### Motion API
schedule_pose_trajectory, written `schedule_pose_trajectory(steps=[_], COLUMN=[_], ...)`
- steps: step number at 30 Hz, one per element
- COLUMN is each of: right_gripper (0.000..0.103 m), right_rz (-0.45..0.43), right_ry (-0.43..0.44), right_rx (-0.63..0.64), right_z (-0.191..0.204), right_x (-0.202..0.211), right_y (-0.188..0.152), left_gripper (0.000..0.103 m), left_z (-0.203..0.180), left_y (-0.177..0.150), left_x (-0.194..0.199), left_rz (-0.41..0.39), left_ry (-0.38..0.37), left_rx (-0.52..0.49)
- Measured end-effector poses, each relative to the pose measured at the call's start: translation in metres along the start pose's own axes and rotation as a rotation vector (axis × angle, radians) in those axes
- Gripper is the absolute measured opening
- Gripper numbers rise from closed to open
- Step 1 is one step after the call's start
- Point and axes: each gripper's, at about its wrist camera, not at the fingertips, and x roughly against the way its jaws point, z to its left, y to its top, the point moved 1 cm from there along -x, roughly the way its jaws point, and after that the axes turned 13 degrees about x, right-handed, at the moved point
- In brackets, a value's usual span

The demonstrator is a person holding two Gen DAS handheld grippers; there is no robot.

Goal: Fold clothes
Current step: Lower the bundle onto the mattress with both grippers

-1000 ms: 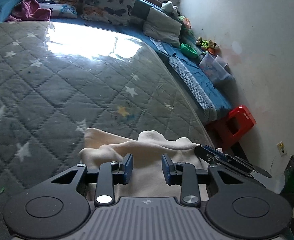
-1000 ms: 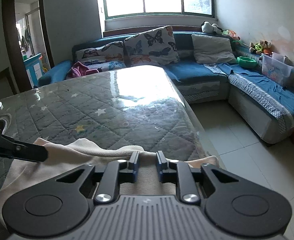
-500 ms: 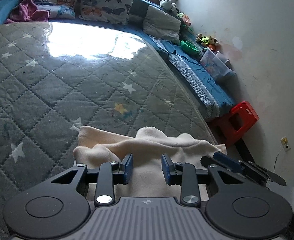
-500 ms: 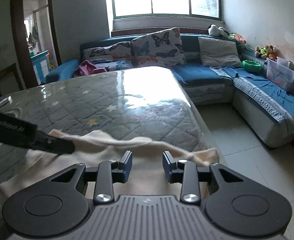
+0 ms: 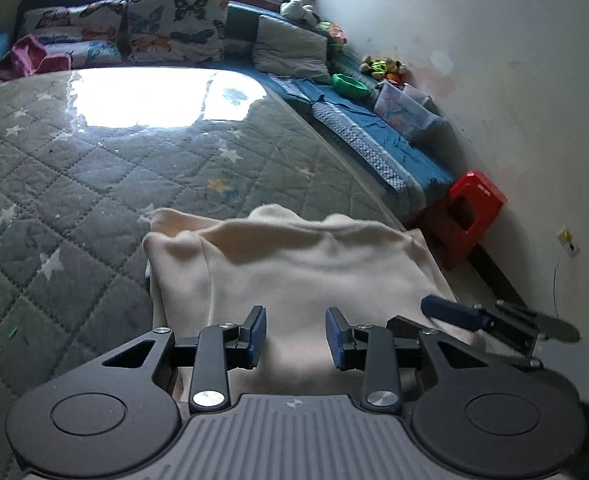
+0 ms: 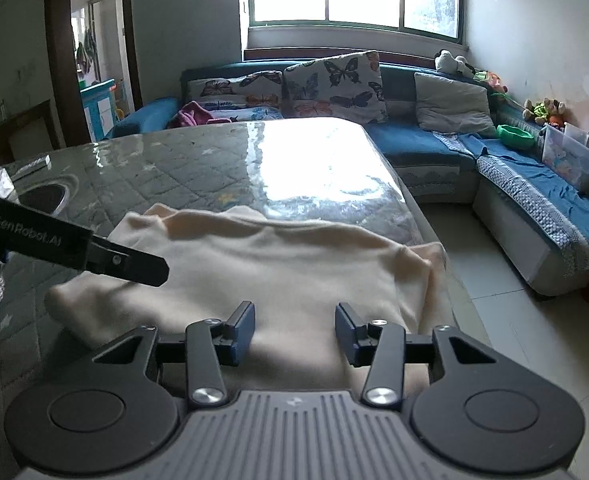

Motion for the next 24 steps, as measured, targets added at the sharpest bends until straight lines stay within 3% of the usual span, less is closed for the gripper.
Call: schedule_pose_trajectory(steps=[11,19,24], right_gripper=[0.053,0.059,0.067], right_rz=[0.002,-0.025,-0.016], right_ry=[-0.044,-0.059,-0.064], right_rx=[0.033,0.009,-0.004], right_z=[0.012,0.011,0.013], right_x=[0.022,0.027,0.028], right_y=[-0.021,-0.021,-0.027], left_gripper=[0.039,0.040,0.048], left_z=[-0.005,-0.003,0.003], left_y=[-0.028,-0.037,-0.041], left_x=[0.012,0.020,0.030], left_rz=[-0.039,-0.050,-0.054], left_ry=[0.009,0.020,0.024], left_rx=[-0.095,-0.096,-0.093])
